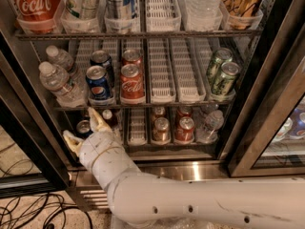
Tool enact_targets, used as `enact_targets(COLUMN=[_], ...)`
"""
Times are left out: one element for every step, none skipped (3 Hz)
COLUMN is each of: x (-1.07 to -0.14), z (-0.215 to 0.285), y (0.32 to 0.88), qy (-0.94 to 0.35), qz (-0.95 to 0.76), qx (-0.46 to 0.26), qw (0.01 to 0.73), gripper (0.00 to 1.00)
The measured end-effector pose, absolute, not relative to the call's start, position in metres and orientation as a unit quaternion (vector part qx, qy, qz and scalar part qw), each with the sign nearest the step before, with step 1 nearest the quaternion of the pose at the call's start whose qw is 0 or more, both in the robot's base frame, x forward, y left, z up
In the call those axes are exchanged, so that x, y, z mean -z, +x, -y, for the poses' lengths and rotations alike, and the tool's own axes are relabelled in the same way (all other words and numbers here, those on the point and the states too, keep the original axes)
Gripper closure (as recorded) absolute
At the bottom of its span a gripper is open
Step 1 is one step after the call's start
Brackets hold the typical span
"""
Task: Pick pepsi can from middle shelf of fridge
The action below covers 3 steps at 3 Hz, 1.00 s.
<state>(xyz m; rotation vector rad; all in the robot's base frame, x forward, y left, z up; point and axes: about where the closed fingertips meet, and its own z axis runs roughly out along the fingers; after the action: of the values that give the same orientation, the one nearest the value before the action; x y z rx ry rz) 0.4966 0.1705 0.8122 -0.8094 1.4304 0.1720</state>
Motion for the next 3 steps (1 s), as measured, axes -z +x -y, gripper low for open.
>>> enact_targets(x=[-0.817,-0.819,-0.823], z=[-0.156,-0.133,-0.113], y=[0.514,0.529,0.543], qy=[-0.321,-0.269,-0.221], qz=[-0.642,-0.653,-0.658], qx=[-0.027,0.017,0.048], qw=[0.696,0.708,0.718], gripper=[0.36,0.33,0.33])
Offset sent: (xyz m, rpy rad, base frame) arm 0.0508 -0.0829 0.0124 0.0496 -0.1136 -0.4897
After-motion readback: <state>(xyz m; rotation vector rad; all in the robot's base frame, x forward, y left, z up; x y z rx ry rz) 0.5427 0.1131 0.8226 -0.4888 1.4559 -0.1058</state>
